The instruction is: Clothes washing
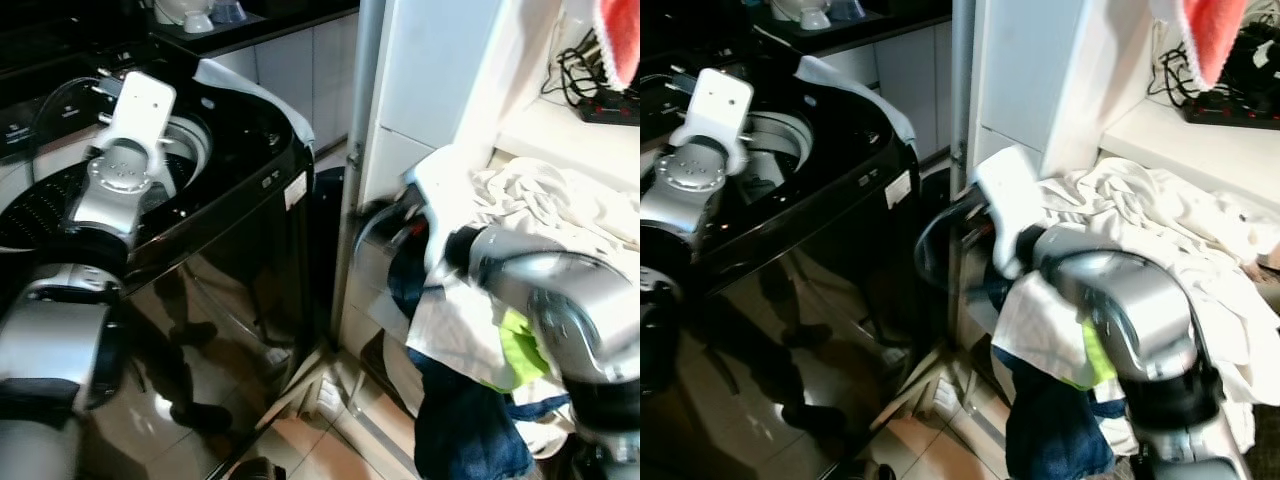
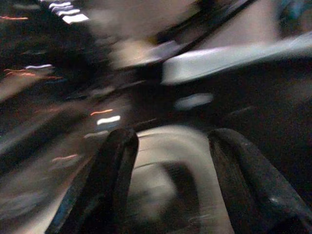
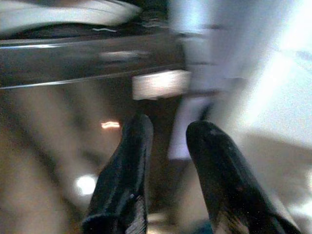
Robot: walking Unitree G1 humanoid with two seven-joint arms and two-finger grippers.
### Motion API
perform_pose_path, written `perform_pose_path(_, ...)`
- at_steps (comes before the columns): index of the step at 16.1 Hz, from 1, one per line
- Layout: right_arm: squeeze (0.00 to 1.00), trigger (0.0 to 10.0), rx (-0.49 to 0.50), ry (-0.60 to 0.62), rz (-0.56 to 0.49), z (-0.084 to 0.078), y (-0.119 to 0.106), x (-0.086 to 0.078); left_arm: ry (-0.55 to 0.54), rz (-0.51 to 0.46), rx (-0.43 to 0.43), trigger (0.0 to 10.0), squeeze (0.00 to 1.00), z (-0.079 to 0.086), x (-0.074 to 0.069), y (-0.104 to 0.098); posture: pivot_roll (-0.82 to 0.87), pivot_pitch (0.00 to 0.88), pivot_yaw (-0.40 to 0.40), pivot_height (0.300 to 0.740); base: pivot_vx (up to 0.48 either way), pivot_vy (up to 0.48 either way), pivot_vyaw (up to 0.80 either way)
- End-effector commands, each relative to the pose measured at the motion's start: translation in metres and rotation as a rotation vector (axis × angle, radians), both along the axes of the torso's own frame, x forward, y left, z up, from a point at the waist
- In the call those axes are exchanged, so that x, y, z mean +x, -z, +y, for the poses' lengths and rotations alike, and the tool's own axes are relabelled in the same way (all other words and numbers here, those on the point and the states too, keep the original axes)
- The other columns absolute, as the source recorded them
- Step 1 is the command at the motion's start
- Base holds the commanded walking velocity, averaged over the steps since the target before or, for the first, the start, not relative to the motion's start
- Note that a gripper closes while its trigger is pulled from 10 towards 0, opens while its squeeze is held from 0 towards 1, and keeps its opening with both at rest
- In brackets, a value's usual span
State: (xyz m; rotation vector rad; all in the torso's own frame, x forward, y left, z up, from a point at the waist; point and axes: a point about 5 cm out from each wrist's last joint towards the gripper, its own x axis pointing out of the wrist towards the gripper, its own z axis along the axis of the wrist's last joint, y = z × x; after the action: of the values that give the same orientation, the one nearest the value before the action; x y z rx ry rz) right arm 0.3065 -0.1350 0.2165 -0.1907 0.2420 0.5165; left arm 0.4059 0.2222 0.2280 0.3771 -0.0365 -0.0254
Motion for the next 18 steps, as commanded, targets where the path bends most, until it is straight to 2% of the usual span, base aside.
perform_pose_path(1,1.00,10.0,-0.067,0.248,-0.071,-0.040,-0.009,0.014,0.254,-0.031,-0.147,10.0,0.00,-0.028,-0.007,0.004,-0.01,0.000,0.042,0.740,0.000,0.000,0.00)
perform_pose_path(2,1.00,10.0,-0.077,0.281,-0.080,-0.047,-0.011,0.015,0.316,-0.031,-0.164,10.0,0.00,-0.035,-0.011,0.008,-0.01,0.000,0.042,0.740,0.000,0.000,0.00)
perform_pose_path(3,1.00,10.0,-0.091,0.343,-0.089,-0.060,-0.015,0.015,0.442,-0.034,-0.200,10.0,0.00,-0.050,-0.021,0.014,0.00,0.000,0.039,0.740,0.000,0.000,0.00)
perform_pose_path(4,1.00,10.0,-0.103,0.378,-0.090,-0.067,-0.016,0.015,0.510,-0.041,-0.249,10.0,0.00,-0.058,-0.028,0.017,0.00,0.000,0.038,0.740,0.000,0.000,0.00)
perform_pose_path(5,1.00,10.0,-0.157,0.442,-0.077,-0.083,-0.018,0.012,0.679,-0.030,-0.317,10.0,0.00,-0.078,-0.047,0.023,0.00,0.000,0.035,0.740,0.000,0.000,0.00)
perform_pose_path(6,1.00,10.0,-0.178,0.497,-0.061,-0.095,-0.020,0.011,0.823,-0.001,-0.327,10.0,0.00,-0.091,-0.064,0.028,0.00,0.000,0.033,0.740,0.000,0.000,0.00)
perform_pose_path(7,1.00,10.0,-0.177,0.513,-0.060,-0.098,-0.021,0.011,0.861,0.008,-0.331,10.0,0.00,-0.093,-0.068,0.030,0.00,0.000,0.033,0.740,0.000,0.000,0.00)
perform_pose_path(9,1.00,10.0,-0.167,0.619,-0.064,-0.126,-0.024,0.011,0.988,0.053,-0.332,10.0,0.00,-0.106,-0.086,0.035,-0.01,0.000,0.040,0.740,0.000,0.000,0.00)
perform_pose_path(10,1.00,10.0,-0.129,0.654,-0.059,-0.135,-0.024,0.011,1.028,0.071,-0.332,10.0,0.00,-0.110,-0.091,0.035,-0.02,0.000,0.042,0.740,0.000,0.000,0.00)
perform_pose_path(12,1.00,10.0,-0.036,0.711,-0.041,-0.149,-0.024,0.011,1.102,0.105,-0.343,10.0,0.00,-0.116,-0.102,0.032,-0.02,0.000,0.043,0.740,0.000,0.000,0.00)
perform_pose_path(14,1.00,10.0,-0.013,0.748,-0.020,-0.158,-0.020,0.011,1.130,0.108,-0.343,10.0,0.00,-0.119,-0.106,0.028,-0.02,0.000,0.044,0.740,0.000,0.000,0.00)
perform_pose_path(15,0.67,10.0,0.021,0.748,0.012,-0.160,-0.015,0.012,1.134,0.109,-0.343,10.0,0.00,-0.120,-0.107,0.026,-0.03,0.000,0.048,0.740,0.000,0.000,0.00)
perform_pose_path(16,0.00,10.0,0.050,0.725,0.054,-0.160,-0.009,0.013,1.141,0.112,-0.344,10.0,0.00,-0.122,-0.108,0.025,-0.03,0.000,0.048,0.740,0.000,0.000,0.00)
perform_pose_path(18,0.00,10.0,0.077,0.715,0.130,-0.159,0.005,0.012,1.170,0.132,-0.345,10.0,0.00,-0.125,-0.113,0.025,-0.02,0.000,0.041,0.740,0.000,0.000,0.00)
